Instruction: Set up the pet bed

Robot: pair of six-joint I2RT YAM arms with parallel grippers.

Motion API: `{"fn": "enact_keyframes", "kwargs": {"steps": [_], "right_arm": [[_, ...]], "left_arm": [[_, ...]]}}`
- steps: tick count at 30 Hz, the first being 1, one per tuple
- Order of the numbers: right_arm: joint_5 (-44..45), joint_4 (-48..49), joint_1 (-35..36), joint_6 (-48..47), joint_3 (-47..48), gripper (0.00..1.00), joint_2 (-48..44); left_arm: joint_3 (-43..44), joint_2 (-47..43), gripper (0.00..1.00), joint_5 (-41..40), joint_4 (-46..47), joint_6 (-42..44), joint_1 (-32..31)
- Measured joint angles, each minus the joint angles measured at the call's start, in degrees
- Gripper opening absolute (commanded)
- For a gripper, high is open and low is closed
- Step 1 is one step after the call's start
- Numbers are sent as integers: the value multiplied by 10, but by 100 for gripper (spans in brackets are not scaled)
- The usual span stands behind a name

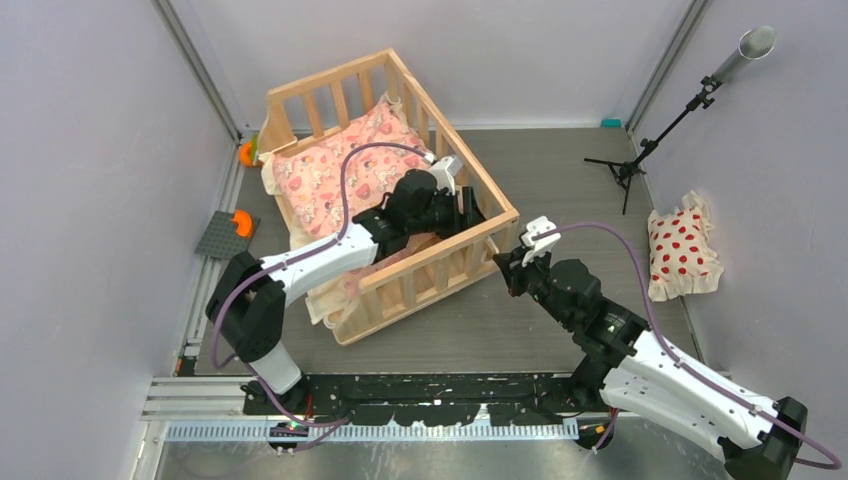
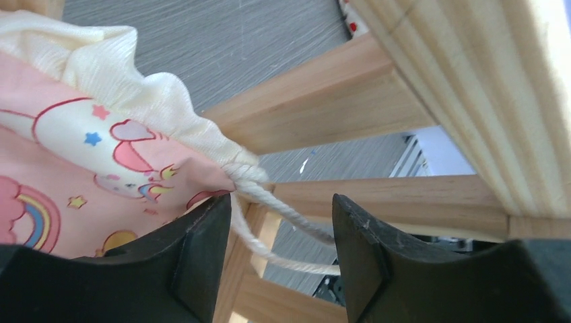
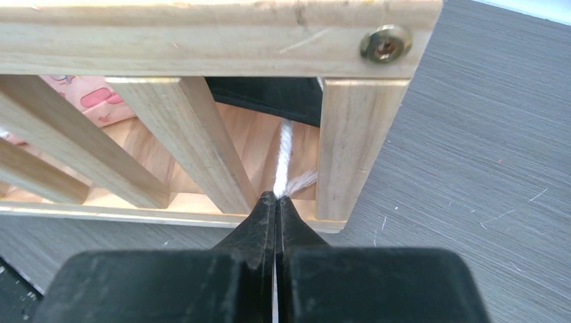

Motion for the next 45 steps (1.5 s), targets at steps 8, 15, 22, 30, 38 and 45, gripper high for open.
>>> {"fn": "enact_keyframes", "kwargs": {"steps": [8,15,22,30,38,45], "right_arm": [[-25,-111,0,3,50,1,-9],[-30,-141,0,6,50,1,-6],[-37,-144,0,16,50,1,-6],[-60,-149,3,24,49,1,-5],[-83,-137,3,33,42,1,2],[-94,-133,3,35,41,1,2]], "left_arm": [[0,-45,74,-32,-89,68,-2],[0,-94,72,-55,-176,124,-9],[10,-149,76,-98,-290,194,-14],[87,-248,80,-134,-374,232,-18],[123,-301,81,-63,-401,276,-22],[95,-311,84,-23,-441,353,-31]]}}
